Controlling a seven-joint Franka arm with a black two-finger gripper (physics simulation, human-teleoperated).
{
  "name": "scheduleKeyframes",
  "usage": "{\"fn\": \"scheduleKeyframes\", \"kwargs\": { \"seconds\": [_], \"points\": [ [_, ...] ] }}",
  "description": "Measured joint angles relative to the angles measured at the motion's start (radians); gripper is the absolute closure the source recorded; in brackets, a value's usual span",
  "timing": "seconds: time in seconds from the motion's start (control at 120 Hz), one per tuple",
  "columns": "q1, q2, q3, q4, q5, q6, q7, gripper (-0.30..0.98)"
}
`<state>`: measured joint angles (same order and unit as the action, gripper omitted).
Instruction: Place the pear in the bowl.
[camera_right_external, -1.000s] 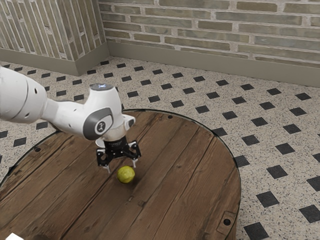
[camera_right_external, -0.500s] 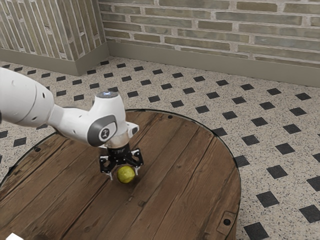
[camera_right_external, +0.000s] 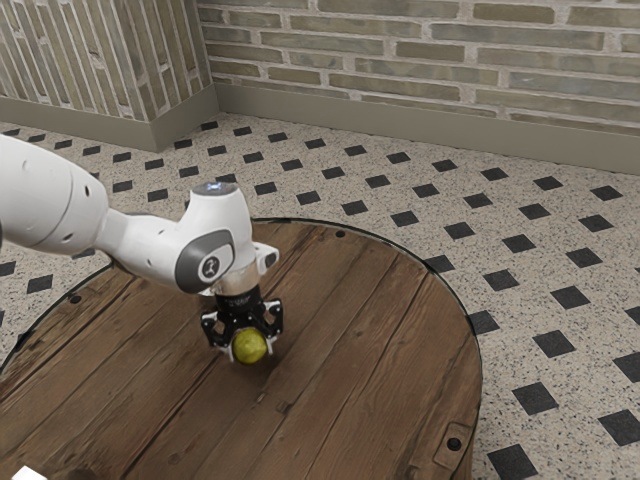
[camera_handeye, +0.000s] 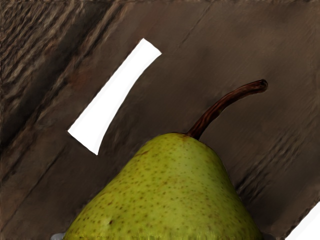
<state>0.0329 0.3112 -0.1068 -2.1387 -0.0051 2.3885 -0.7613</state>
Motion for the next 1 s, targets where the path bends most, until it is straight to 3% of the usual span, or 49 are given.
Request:
{"fn": "scheduleKeyframes", "kwargs": {
  "seconds": [0.283,0.433,0.633,1.0],
  "points": [
    [0.014,-0.121,0.001,0.012,0.014,-0.024,-0.012,0.43],
    [0.087,-0.170,0.002,0.149,0.039,-0.112,-0.023,0.53],
    [0.181,-0.070,0.007,0.310,0.082,-0.219,-0.034,0.60],
    [0.195,0.087,0.029,0.421,0.115,-0.284,-0.048,0.64]
  ]
}}
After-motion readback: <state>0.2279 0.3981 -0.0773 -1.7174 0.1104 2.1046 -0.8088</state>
